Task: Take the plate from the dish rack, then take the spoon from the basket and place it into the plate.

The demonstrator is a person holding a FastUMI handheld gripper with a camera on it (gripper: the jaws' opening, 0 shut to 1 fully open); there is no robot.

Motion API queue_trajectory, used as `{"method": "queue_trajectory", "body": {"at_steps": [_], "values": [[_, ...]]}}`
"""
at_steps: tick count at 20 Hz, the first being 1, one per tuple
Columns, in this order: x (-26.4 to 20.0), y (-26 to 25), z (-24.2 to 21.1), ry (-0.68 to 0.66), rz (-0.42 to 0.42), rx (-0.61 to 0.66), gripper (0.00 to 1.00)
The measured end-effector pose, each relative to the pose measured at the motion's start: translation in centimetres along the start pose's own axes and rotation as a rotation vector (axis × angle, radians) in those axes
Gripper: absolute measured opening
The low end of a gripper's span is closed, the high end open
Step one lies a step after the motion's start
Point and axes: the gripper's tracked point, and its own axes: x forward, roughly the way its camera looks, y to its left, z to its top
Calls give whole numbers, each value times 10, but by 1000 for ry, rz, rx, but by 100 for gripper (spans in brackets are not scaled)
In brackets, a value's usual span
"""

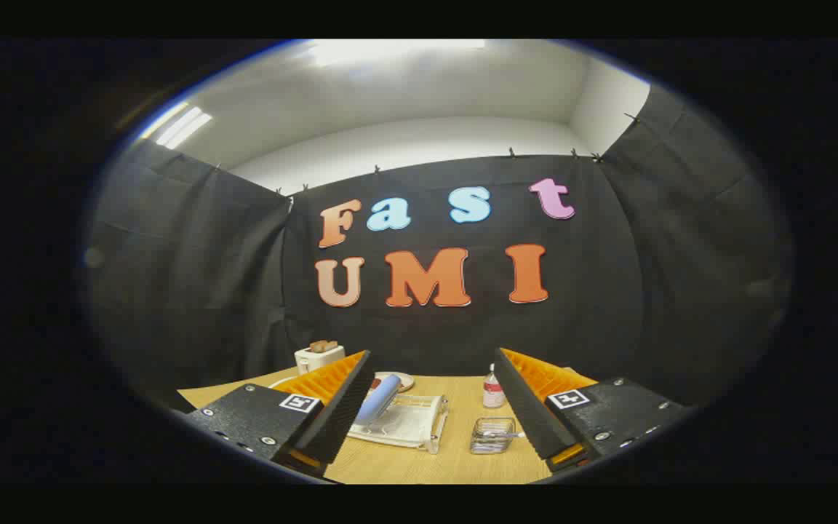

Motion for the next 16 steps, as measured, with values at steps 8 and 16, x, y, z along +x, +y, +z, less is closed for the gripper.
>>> {"method": "queue_trajectory", "body": {"at_steps": [8, 16], "values": [[6, 5, -8, 41, 29, 5, 98], [3, 22, -3, 42, 79, 35, 98]]}}
